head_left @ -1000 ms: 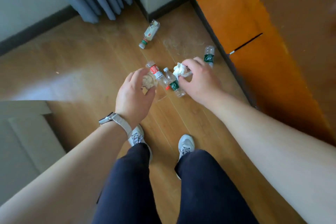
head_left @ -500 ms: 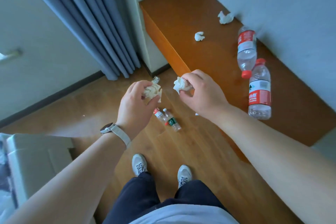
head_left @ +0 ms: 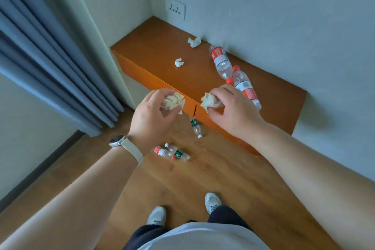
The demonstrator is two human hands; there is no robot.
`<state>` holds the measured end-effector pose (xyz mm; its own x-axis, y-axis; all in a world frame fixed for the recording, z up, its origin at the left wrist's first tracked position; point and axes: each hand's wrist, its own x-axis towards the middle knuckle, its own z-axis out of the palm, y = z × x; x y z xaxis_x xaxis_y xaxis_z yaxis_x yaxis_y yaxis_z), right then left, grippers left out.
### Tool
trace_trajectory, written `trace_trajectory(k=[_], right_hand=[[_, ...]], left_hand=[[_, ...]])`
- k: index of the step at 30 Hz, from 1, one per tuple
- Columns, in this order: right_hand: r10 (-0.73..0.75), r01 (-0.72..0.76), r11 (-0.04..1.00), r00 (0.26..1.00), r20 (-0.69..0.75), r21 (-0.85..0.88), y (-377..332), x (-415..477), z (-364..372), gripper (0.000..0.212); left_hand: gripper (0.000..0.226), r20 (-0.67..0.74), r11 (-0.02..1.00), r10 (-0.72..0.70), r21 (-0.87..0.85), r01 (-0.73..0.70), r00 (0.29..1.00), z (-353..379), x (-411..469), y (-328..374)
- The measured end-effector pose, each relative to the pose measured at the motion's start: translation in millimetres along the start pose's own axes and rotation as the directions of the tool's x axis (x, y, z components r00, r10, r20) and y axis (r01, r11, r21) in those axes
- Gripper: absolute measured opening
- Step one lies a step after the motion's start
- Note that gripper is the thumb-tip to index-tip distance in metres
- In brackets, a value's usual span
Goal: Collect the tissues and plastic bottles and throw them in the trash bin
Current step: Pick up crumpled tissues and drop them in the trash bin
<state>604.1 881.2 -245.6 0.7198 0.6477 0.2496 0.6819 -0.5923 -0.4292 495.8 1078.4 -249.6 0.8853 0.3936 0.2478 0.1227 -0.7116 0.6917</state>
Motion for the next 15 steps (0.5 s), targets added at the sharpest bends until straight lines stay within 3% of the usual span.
trace_trajectory(k=[6, 15], right_hand=[[0.181, -0.19, 0.979, 0.977, -0.114, -0.078, -54.6, -36.0, -8.4, 0.021], [0.371, -0.412, 0.908, 0.875, -0.313, -0.077, -83.5, -104.5, -45.8, 0.027]], left_hand=[[0.032, 0.058, 0.975, 0.218, -0.054, -0.215, 0.974, -41.7, -8.5, -19.8], [0.038, 0.155, 0.909, 0.406, -0.167, -0.381, 0.9, -35.7, -19.3, 3.4]])
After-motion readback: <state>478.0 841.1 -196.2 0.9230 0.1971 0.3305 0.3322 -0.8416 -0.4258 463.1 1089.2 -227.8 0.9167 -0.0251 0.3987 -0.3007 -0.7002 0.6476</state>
